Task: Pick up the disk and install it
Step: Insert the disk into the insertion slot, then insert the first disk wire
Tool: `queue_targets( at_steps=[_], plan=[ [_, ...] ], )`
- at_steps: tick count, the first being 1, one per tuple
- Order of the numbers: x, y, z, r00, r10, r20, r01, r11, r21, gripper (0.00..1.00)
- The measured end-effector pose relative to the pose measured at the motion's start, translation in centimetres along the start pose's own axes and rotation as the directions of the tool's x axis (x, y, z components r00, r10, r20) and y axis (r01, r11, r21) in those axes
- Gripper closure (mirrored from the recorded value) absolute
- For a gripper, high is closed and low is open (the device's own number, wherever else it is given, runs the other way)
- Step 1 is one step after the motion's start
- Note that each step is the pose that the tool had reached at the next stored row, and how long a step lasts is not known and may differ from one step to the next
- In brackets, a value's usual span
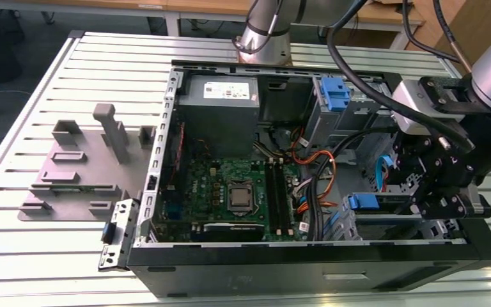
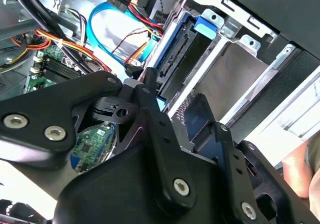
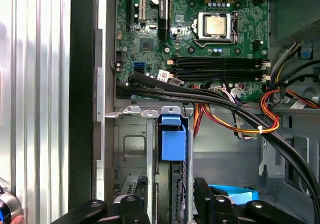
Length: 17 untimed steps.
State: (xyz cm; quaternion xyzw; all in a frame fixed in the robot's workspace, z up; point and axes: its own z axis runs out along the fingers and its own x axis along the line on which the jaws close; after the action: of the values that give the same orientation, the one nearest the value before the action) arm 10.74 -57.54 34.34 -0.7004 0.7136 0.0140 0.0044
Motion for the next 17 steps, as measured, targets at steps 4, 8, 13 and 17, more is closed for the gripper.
queue_targets(
  at_steps=[4,8,13,17],
  plan=[
    [-0.01,0.0,-0.29,1.0,0.0,0.0002,0.0,1.0,-0.0004,0.51],
    [-0.01,0.0,-0.43,1.0,0.0,0.0001,0.0,1.0,-0.0005,0.51],
    [-0.09,0.0,-0.42,1.0,0.0,0.0001,0.0,1.0,-0.0005,0.51],
    [-0.21,0.0,-0.39,1.0,0.0,0.0003,0.0,1.0,-0.0005,0.51]
  ],
)
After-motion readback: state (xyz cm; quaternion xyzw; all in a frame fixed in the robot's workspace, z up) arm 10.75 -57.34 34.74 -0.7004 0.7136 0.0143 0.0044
